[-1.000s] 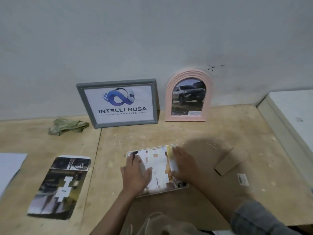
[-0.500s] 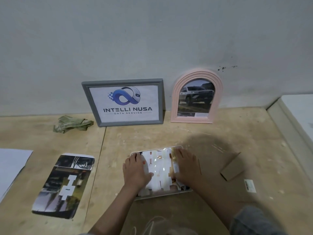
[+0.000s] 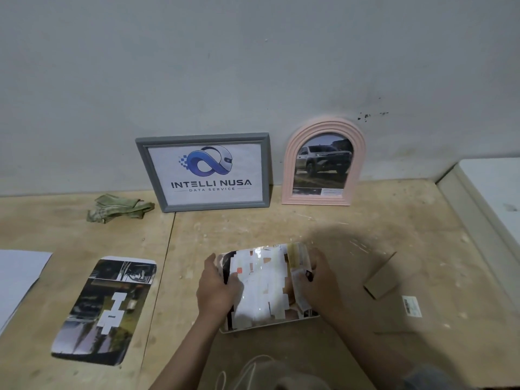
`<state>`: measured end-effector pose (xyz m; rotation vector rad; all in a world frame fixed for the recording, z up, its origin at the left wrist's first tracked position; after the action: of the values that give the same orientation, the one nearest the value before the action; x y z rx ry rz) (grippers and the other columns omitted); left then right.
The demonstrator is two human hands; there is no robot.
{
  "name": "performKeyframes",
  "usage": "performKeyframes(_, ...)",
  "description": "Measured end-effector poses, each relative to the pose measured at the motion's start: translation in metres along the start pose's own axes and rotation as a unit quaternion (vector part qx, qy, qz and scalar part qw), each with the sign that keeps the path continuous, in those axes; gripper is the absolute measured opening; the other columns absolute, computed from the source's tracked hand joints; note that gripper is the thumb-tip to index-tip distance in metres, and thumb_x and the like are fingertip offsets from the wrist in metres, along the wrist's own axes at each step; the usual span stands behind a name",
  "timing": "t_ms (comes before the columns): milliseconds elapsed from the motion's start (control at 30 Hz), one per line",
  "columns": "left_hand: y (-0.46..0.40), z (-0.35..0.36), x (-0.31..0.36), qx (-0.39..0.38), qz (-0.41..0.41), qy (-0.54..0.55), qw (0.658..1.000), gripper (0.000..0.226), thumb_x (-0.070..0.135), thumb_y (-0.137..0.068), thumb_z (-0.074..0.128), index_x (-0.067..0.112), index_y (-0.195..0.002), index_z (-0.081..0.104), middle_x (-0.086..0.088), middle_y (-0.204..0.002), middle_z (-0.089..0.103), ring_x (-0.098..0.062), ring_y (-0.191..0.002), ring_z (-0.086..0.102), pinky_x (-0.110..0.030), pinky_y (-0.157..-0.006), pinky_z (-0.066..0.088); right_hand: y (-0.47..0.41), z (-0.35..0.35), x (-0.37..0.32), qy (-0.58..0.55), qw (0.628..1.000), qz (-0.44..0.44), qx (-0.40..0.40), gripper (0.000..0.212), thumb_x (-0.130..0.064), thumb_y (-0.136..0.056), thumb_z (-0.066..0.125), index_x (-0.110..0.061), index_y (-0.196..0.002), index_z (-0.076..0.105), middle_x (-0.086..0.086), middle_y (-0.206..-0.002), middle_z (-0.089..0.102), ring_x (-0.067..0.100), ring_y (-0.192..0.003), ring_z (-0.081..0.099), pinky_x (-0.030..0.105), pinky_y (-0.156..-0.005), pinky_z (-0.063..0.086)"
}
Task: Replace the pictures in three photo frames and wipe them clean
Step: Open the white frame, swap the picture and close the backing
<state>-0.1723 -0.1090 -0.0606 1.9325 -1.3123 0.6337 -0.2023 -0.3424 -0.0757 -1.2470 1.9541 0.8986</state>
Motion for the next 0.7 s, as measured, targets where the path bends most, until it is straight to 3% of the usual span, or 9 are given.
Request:
performKeyframes(67, 0.002, -0.005, 0.000, 0.017, 0.038, 0.072, 0.997, 0.060, 0.007, -0.088, 0.057, 0.021, -0.142, 0.036, 0.004, -0.091, 0.057, -0.017, -0.078, 0.060, -0.028, -0.067, 0.050, -0.001, -0.004, 0.001, -0.021, 0.999, 0.033, 0.019, 0.054, -0.013, -0.090, 0.059, -0.014, -0.139, 0.037, 0.008, -0.113, 0.060, 0.022, -0.101, 0.059, 0.024, -0.080, 0.043)
performKeyframes(200, 0.001, -0.016, 0.002, 0.054, 0.123, 0.069, 0.989, 0.051, -0.001, -0.088, 0.051, 0.023, -0.133, 0.051, 0.006, -0.108, 0.049, -0.014, -0.095, 0.053, -0.028, -0.083, 0.047, -0.010, -0.003, -0.019, -0.022, 0.999, 0.025, 0.038, 0.050, -0.016, -0.093, 0.057, -0.012, -0.139, 0.039, 0.011, -0.123, 0.059, 0.028, -0.113, 0.056, 0.034, -0.092, 0.046)
performKeyframes(300, -0.002, -0.033, -0.002, 0.074, 0.138, 0.064, 0.986, 0.046, -0.003, -0.088, 0.051, 0.014, -0.130, 0.055, 0.002, -0.113, 0.046, -0.011, -0.101, 0.050, -0.023, -0.083, 0.043, -0.016, 0.007, -0.040, -0.034, 0.998, 0.010, 0.052, 0.046, -0.015, -0.092, 0.058, -0.014, -0.135, 0.044, 0.010, -0.128, 0.057, 0.027, -0.114, 0.055, 0.038, -0.098, 0.046)
performKeyframes(467, -0.014, -0.083, -0.024, 0.112, 0.120, 0.049, 0.985, 0.043, -0.001, -0.088, 0.054, 0.007, -0.130, 0.056, -0.004, -0.130, 0.047, -0.006, -0.109, 0.045, -0.019, -0.088, 0.039, -0.012, 0.042, -0.089, -0.062, 0.997, -0.014, 0.054, 0.043, -0.008, -0.090, 0.059, -0.009, -0.132, 0.048, 0.010, -0.124, 0.059, 0.023, -0.109, 0.057, 0.023, -0.084, 0.044)
performKeyframes(700, -0.027, -0.185, -0.106, 0.138, 0.043, 0.087, 0.986, 0.048, -0.001, -0.090, 0.053, 0.003, -0.137, 0.046, -0.005, -0.139, 0.038, -0.014, -0.128, 0.040, -0.021, -0.103, 0.030, 0.005, 0.158, -0.172, -0.045, 0.997, -0.054, -0.043, 0.042, -0.001, -0.084, 0.058, -0.009, -0.125, 0.054, 0.011, -0.108, 0.065, 0.025, -0.098, 0.062, 0.029, -0.081, 0.048)
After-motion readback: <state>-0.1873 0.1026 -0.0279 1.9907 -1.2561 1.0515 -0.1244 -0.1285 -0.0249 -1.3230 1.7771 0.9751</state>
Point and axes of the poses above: each hand's wrist, its own y-axis away from the middle knuckle, its own z-axis out of the palm, x = y × z, the point moved 4 cm from there along -y, towards the middle knuckle
